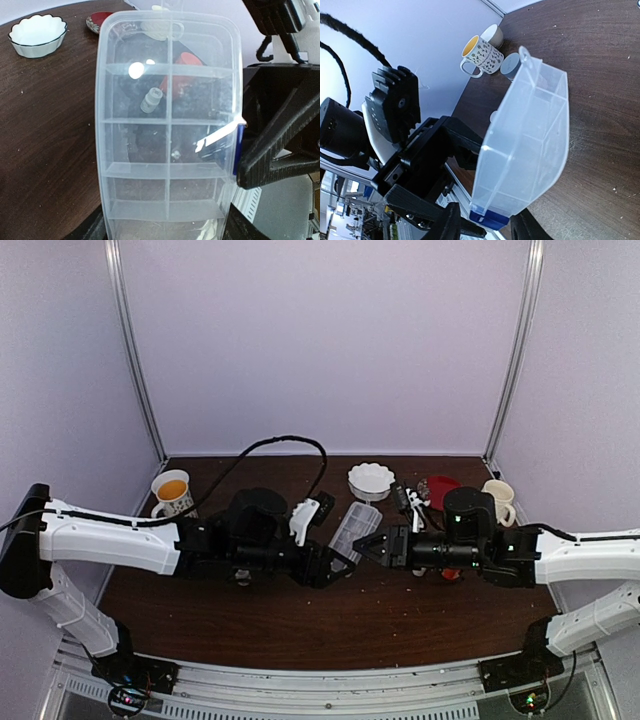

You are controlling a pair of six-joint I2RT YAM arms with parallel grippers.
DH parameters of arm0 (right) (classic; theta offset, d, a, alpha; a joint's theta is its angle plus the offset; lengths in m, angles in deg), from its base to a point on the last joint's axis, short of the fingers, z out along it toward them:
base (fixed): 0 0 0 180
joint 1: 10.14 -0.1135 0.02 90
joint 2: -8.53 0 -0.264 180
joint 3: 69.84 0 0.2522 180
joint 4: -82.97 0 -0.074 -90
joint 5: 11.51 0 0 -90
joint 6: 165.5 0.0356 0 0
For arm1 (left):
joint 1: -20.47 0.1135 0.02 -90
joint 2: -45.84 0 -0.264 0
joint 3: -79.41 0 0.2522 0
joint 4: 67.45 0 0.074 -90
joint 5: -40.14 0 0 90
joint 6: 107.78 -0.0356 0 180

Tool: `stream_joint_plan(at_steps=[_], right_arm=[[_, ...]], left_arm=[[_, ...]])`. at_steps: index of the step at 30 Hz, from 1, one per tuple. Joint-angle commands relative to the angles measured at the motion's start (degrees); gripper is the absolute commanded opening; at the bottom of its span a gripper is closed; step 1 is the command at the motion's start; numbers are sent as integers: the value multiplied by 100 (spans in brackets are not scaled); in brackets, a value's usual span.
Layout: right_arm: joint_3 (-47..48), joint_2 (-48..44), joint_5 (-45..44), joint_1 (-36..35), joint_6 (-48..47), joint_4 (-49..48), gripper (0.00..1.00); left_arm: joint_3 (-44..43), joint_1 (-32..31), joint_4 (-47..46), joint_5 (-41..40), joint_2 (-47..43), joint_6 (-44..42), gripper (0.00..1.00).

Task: Sort the pills into containers
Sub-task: Open the pill container.

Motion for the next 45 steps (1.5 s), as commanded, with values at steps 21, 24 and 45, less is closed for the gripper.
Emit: stream_joint_plan(at_steps=[21, 24, 45], right_arm=[[505, 358, -113, -38, 105, 615, 20], [501, 375, -115, -38, 152, 576, 21], [388, 181, -270, -13, 106, 493, 60]], left_arm=[[-1400, -801, 2052, -3497, 498, -1558, 55], [-1450, -885, 2181, -4014, 544, -1461, 55], [-1478, -935, 2499, -4130, 673, -758, 57]])
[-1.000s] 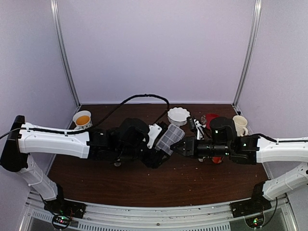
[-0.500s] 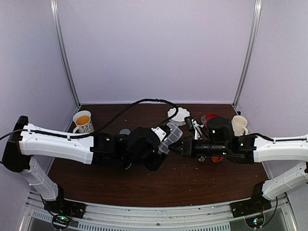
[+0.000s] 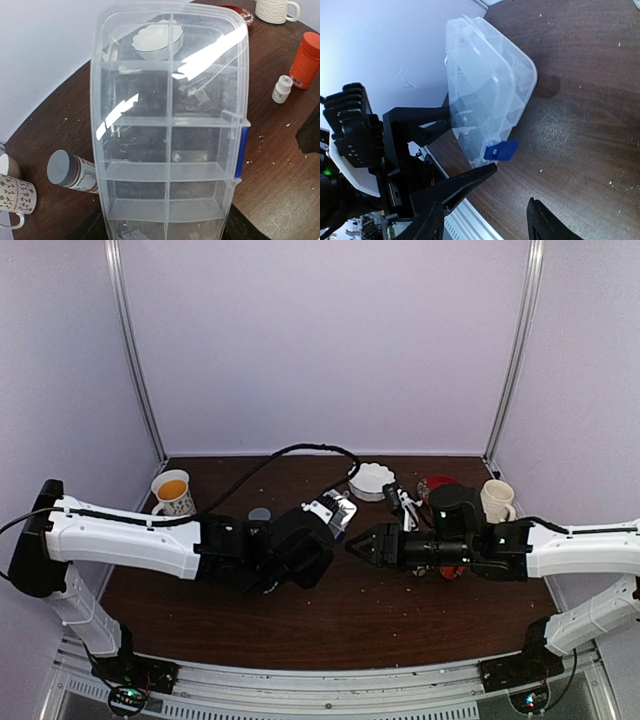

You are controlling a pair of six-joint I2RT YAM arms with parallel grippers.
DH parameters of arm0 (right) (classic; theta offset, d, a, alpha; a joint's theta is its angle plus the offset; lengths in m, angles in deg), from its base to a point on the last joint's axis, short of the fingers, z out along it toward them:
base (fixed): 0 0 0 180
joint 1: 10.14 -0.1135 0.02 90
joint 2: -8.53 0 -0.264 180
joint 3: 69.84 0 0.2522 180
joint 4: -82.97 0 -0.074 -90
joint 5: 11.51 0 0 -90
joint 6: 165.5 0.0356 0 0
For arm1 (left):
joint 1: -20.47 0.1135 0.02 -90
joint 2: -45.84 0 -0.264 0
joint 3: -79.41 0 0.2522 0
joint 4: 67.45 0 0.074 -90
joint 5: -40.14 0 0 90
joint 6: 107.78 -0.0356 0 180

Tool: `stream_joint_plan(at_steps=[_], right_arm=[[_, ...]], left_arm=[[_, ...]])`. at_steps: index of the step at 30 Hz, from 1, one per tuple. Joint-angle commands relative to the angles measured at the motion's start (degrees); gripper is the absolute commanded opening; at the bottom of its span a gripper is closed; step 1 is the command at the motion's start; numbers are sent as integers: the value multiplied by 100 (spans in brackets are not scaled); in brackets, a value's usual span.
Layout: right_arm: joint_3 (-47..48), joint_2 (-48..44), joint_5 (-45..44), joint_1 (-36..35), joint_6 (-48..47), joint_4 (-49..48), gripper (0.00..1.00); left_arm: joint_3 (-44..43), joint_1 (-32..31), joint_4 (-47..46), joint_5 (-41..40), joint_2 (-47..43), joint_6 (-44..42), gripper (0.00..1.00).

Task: Sort the pills into containers
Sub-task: Open the pill container.

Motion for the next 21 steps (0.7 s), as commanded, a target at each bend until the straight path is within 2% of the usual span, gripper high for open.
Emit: stream_joint_plan(at_steps=[1, 4, 7, 11, 17, 21], right_arm=[[-18, -255, -177, -8, -111, -13, 63], [-107, -352, -231, 52, -143, -1, 67], [-187, -419, -259, 72, -160, -29, 77], [-240, -467, -333, 72, -149, -49, 86], [-255, -353, -252, 72, -113, -67, 86], [-298, -273, -98, 72, -28, -254, 77]], left_arm=[[-20, 54, -403, 766, 25, 139, 57], [36, 146, -571, 1425, 42, 212, 58], [157, 222, -834, 1942, -30, 245, 58], [238, 244, -1047, 2205, -70, 255, 59], [236, 243, -1170, 2383, -39, 229, 59], [233, 244, -1207, 2433, -9, 184, 60]])
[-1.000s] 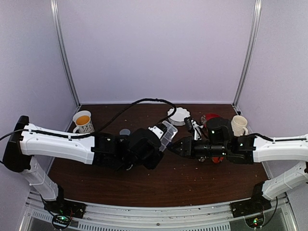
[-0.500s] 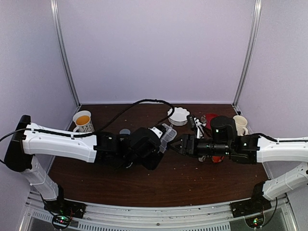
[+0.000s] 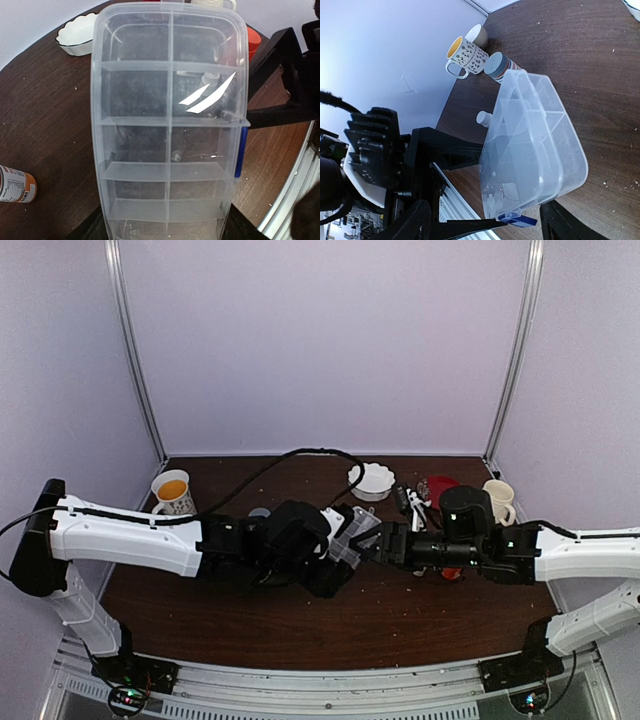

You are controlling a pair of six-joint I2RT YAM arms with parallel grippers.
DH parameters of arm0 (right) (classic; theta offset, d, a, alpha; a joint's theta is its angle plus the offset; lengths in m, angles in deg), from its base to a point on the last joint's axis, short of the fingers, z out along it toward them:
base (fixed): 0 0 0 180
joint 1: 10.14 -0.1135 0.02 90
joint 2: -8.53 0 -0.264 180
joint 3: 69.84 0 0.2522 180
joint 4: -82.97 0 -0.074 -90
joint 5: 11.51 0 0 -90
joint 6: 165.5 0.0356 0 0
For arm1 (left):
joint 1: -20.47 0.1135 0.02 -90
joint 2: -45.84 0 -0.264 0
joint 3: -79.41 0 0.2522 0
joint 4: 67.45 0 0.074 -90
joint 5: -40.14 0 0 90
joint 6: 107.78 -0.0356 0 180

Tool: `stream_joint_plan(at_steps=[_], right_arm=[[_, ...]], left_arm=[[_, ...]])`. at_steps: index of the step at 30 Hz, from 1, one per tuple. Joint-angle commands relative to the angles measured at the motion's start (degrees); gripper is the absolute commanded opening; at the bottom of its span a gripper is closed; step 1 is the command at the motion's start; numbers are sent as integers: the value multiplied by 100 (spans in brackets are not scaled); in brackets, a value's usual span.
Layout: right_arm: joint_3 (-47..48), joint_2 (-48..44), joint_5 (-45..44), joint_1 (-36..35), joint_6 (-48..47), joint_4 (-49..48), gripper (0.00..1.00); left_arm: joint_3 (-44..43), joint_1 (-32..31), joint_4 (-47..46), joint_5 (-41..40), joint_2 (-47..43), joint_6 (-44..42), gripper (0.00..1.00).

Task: Sort the pills into containers
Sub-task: Open the pill container.

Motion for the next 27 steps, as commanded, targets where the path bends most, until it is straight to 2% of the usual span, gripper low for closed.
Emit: stream_joint_plan(at_steps=[1, 7, 9, 19, 21, 27], right_arm=[[-100, 89, 125, 28, 70, -279, 73], [-77, 121, 244, 28, 141, -386, 41], [-70, 155, 235, 28, 138, -372, 34], [15, 332, 405, 28, 173, -278, 29], [35, 330, 444, 28, 159, -231, 24], [45, 349, 417, 28, 112, -180, 24]], left_arm=[[22, 20, -325, 180, 3, -28, 61], [-156, 21, -15, -58, 144, -48, 62], [-177, 20, 40, -144, 154, -43, 62], [-224, 22, 317, -556, 250, 14, 62], [-222, 20, 318, -577, 277, 14, 62], [-232, 20, 258, -514, 330, 21, 62]])
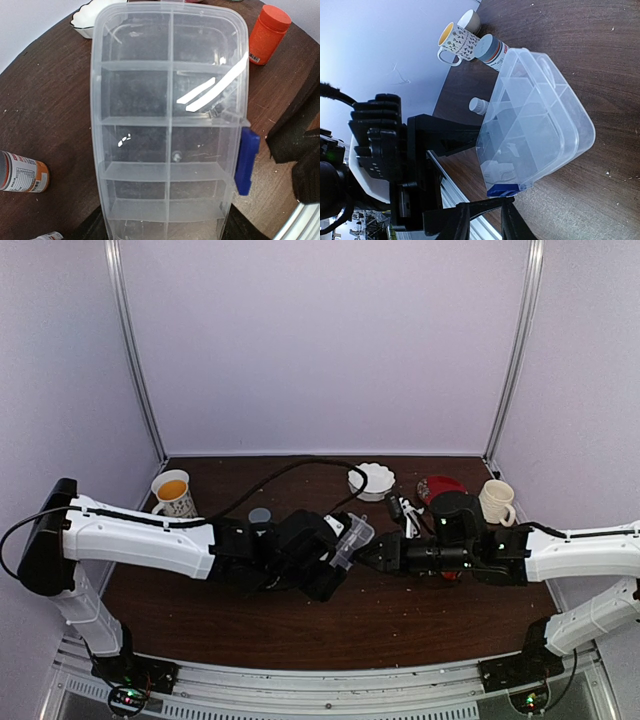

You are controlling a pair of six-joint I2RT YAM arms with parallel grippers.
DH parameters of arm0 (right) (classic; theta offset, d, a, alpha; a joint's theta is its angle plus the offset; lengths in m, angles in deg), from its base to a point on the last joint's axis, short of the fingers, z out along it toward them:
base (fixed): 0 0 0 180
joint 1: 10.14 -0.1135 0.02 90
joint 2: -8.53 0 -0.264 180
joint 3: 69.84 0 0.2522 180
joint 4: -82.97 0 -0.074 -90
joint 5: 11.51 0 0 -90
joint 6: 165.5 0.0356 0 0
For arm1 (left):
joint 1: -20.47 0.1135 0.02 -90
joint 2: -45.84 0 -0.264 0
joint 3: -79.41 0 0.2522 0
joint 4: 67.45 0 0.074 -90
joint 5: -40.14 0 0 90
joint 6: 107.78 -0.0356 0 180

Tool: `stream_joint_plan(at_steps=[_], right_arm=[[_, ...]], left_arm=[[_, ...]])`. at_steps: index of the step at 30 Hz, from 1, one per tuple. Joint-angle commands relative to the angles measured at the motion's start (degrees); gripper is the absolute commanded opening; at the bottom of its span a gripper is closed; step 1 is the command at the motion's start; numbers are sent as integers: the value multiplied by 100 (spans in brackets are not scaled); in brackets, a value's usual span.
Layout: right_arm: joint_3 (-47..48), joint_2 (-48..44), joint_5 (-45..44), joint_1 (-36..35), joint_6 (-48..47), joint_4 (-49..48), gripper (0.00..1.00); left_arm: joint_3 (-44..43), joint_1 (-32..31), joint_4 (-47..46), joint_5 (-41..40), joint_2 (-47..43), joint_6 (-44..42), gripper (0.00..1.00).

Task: Sort the pills into containers
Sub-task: Open the pill container.

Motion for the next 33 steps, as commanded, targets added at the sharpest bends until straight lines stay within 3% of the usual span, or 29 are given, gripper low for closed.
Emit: stream_joint_plan(at_steps=[1, 9, 13, 16, 17, 20, 23, 27, 33], right_arm=[[136, 56, 70, -20, -41, -79, 24], [189, 136, 28, -20, -37, 128, 23], [226, 184, -40, -12, -55, 286, 35], [208, 210, -15, -11, -24, 220, 37], [207, 220, -8, -11, -22, 206, 40], [231, 231, 36, -11, -4, 140, 65], [322, 261, 7, -11, 27, 127, 75], [538, 459, -86, 10, 175, 306, 75], [555, 774, -72, 94, 490, 242, 64]], left_arm=[[-162, 17, -120, -85, 36, 23, 62], [-145, 18, -121, -96, 16, 45, 62], [-136, 16, -128, -142, -18, 58, 62], [-144, 16, -128, -144, -27, 43, 62], [-138, 16, -131, -147, -48, 37, 62], [-117, 16, -131, -188, -71, 24, 62], [-88, 7, -129, -265, -97, 23, 62], [-83, -22, -140, -407, -103, -24, 62], [-101, -125, -133, -643, -101, -65, 62]])
